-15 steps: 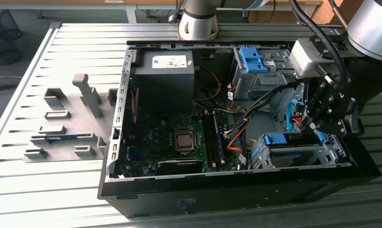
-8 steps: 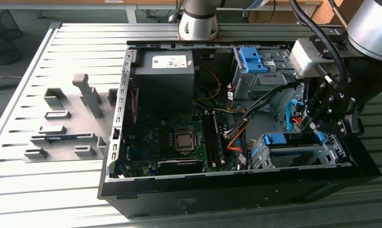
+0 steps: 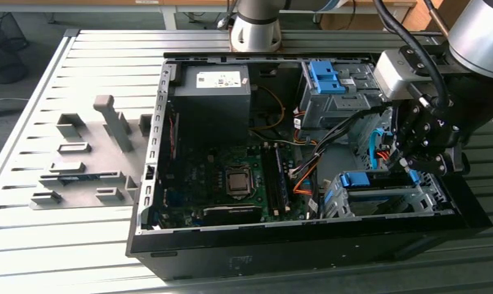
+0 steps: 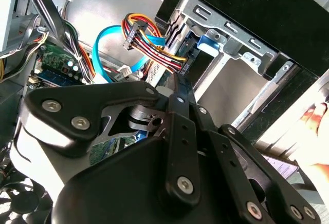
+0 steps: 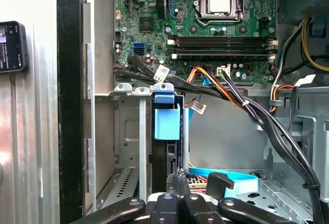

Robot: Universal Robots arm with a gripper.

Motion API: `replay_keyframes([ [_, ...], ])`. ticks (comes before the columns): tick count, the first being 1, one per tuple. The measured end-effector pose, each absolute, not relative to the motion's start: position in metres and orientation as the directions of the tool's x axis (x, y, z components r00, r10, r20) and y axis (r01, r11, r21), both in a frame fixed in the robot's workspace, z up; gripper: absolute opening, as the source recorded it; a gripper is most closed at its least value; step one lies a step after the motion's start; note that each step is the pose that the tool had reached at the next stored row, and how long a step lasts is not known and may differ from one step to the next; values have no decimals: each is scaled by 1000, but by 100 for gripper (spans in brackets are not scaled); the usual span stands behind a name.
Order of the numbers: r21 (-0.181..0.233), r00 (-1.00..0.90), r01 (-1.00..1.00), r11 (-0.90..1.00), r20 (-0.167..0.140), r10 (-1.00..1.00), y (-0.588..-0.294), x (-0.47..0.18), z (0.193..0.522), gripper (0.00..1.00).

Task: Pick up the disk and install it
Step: 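Insert the second disk wire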

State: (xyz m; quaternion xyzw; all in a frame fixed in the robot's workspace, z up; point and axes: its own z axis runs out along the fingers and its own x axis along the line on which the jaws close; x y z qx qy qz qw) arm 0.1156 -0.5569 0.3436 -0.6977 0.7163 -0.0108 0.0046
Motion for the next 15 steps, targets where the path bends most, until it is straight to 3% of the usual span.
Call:
replay_keyframes([
  [15, -22, -26, -999, 26, 9, -1000, -558, 91, 343, 11],
])
